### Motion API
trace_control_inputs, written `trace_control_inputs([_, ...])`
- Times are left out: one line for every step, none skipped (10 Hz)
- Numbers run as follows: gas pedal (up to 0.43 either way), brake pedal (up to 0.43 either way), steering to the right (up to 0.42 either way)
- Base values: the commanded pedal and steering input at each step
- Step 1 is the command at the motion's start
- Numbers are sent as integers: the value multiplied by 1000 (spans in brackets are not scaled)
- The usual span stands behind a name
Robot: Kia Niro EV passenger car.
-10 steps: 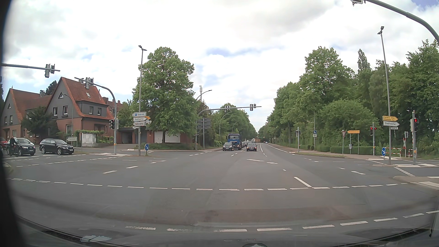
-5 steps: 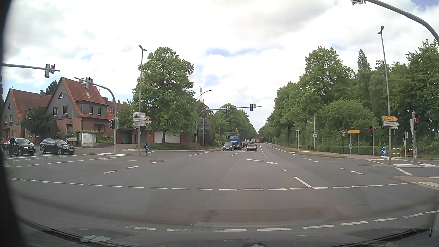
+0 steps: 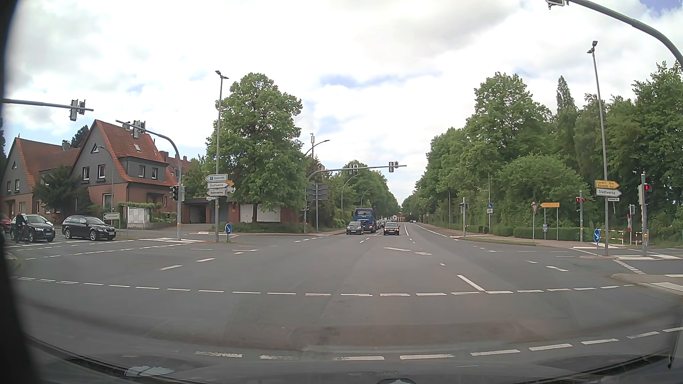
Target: Follow the waypoints while adhering to traffic rules and regulations
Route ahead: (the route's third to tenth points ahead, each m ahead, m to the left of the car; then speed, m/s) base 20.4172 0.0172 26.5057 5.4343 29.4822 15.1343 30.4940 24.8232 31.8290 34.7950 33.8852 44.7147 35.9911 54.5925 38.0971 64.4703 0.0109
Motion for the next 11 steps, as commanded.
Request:
trace_control_inputs([0, 0, 8])
trace_control_inputs([0, 0, 8])
trace_control_inputs([0, 0, 8])
trace_control_inputs([0, 0, 8])
trace_control_inputs([0, 0, 8])
trace_control_inputs([0, 0, 8])
trace_control_inputs([0, 0, 8])
trace_control_inputs([0, 0, 8])
trace_control_inputs([0, 0, 8])
trace_control_inputs([0, 0, 8])
trace_control_inputs([0, 0, 8])
